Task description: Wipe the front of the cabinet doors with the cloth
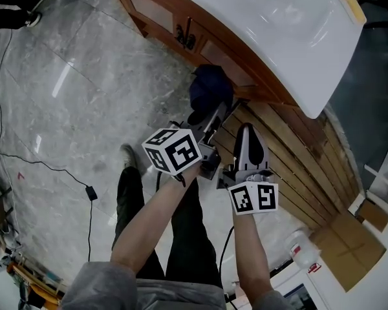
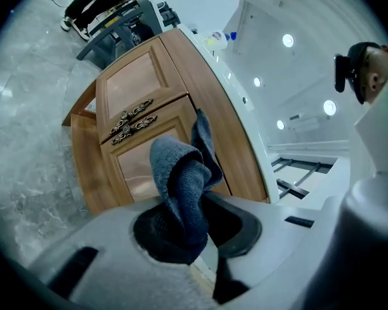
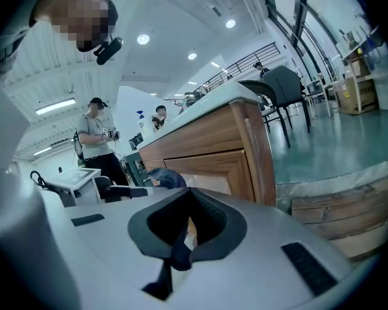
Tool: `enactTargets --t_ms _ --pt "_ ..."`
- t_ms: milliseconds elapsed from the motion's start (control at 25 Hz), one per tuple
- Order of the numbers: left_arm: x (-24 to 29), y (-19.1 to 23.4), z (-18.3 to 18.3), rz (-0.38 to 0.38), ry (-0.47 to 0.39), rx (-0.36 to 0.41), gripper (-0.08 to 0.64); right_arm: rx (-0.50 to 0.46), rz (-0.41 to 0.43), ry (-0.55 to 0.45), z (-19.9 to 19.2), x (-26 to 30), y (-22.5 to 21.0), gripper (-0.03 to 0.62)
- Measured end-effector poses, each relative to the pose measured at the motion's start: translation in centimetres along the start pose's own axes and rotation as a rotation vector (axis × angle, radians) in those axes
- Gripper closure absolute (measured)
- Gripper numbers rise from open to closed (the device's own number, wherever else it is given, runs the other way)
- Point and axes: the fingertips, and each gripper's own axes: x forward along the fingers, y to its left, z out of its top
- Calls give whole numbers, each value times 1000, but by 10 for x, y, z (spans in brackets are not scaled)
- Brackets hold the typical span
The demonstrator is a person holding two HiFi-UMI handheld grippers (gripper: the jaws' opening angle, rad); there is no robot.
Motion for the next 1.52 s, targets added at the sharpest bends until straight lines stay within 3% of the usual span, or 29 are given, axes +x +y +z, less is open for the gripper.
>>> enactTargets --t_ms 400,960,1520 --pt "42 -8 21 -37 -70 -98 506 23 53 -7 13 15 -8 582" --pt "61 -20 22 -112 -3 -171 506 23 -51 -33 22 22 -22 583" --pt "72 1 14 -104 28 -234 506 16 -99 -15 12 21 -19 583"
